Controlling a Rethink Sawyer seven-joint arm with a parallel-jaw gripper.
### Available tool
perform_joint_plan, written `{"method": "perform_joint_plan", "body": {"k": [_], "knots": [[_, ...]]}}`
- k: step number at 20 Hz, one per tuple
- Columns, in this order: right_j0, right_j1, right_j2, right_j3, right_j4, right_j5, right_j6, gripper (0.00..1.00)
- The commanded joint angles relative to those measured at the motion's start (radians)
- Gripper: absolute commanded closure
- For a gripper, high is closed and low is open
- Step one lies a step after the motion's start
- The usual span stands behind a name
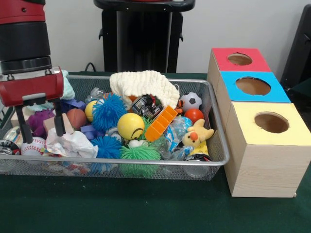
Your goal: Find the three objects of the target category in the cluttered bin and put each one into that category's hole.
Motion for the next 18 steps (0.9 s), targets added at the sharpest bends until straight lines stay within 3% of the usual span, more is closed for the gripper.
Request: {"method": "perform_joint_plan", "body": {"k": [1, 11, 18], "knots": [[0.002, 0.013, -0.009, 0.129, -0.106, -0.023, -0.229, 0.00], [0.028, -0.048, -0.029, 0.195, -0.142, -0.056, -0.099, 0.00], [0.022, -0.059, -0.033, 0.219, -0.150, -0.066, -0.096, 0.00]]}}
